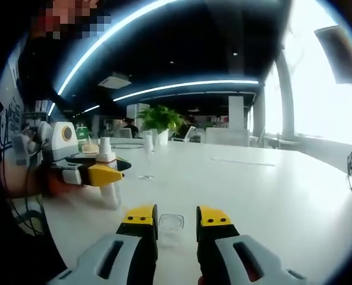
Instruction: Clamp pump bottle remove cover press pump head put on cover
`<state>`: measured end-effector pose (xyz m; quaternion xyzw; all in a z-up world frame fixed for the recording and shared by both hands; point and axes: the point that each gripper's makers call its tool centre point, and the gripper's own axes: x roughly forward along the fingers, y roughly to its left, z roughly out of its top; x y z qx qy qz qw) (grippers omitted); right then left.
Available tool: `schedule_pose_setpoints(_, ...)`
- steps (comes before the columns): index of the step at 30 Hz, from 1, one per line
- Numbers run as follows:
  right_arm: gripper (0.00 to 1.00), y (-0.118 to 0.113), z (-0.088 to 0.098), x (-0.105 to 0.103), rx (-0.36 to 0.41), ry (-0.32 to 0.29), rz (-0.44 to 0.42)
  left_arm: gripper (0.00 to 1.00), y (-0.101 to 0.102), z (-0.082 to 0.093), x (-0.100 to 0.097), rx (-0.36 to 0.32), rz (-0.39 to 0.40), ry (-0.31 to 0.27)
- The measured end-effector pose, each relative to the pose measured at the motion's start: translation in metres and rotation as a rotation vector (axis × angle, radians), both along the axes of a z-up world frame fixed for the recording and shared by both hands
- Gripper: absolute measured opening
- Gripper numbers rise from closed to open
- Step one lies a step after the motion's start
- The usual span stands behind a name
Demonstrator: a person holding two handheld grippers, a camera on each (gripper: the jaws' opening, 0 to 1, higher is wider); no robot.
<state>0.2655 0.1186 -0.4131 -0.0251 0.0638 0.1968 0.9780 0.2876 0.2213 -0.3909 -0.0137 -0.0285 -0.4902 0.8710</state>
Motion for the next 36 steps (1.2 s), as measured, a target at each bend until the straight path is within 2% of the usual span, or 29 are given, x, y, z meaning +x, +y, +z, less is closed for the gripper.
schedule_pose_setpoints(6,0.2,-0.001,0.0,0.0,-0.001,-0.001,0.0,0.15,0.001,0.004,0.0,-0.029,-0.004,0.005)
schedule_pose_setpoints(19,0.2,0.004,0.006,-0.001,0.005,-0.014,0.019,0.15,0.0,0.003,-0.002,-0.025,-0.009,0.005)
schedule_pose_setpoints(23,0.2,0.007,0.02,-0.001,0.034,-0.029,0.06,0.15,0.0,0.003,-0.002,-0.025,-0.009,0.005)
schedule_pose_setpoints(31,0.2,0.02,0.06,0.002,0.014,-0.072,0.176,0.15,-0.002,0.004,-0.004,-0.033,-0.018,-0.002)
schedule_pose_setpoints(36,0.2,0.023,0.068,0.008,0.005,-0.075,0.216,0.15,-0.002,0.004,-0.004,-0.034,-0.02,-0.004)
